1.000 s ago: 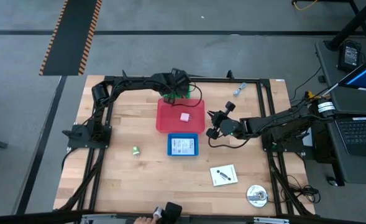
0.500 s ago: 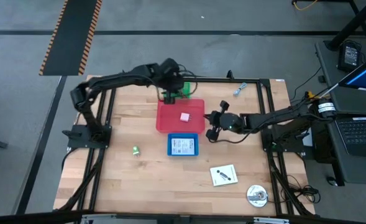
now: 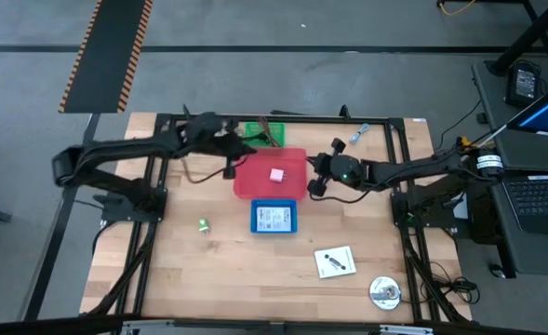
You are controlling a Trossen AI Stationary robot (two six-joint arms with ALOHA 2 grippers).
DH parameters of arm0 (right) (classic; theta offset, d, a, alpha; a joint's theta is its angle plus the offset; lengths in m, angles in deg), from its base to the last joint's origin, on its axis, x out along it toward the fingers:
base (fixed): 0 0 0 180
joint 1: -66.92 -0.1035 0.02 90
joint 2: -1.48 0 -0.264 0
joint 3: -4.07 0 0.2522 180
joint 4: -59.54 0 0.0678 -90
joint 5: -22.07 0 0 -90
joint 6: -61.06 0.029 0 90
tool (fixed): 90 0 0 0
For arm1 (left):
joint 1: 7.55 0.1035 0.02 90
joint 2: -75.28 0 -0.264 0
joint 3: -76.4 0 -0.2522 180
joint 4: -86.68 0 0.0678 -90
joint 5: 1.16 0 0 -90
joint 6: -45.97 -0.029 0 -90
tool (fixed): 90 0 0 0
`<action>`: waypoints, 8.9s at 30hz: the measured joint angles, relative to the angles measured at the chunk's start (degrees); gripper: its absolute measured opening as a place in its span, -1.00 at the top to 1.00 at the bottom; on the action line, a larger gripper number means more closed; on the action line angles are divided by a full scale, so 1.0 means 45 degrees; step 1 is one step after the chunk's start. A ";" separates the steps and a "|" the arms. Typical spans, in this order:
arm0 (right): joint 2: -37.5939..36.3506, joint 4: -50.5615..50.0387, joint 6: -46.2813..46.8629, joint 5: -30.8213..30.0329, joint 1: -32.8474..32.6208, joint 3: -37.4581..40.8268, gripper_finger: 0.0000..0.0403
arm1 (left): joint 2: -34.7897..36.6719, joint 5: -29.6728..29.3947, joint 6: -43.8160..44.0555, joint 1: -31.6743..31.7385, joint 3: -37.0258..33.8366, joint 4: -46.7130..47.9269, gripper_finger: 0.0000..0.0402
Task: Pick and place items into bin
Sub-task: Put the white card reader box into the blue bin
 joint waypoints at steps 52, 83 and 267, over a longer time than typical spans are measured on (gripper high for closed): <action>0.0000 -0.0013 0.1351 0.0011 -0.3786 -0.0015 1.00 | 0.1379 -0.5872 0.5050 -0.8477 -0.6140 -0.7526 0.98; 0.0004 0.0429 0.4123 -0.0023 -0.4215 -0.0019 1.00 | -0.4082 -0.8316 0.5064 -1.0579 -0.2167 -0.8416 0.98; 0.5484 -1.2547 1.9587 0.2862 -1.3395 -0.4629 1.00 | -1.3580 -0.5700 2.2171 -0.9950 0.8164 -0.2868 0.14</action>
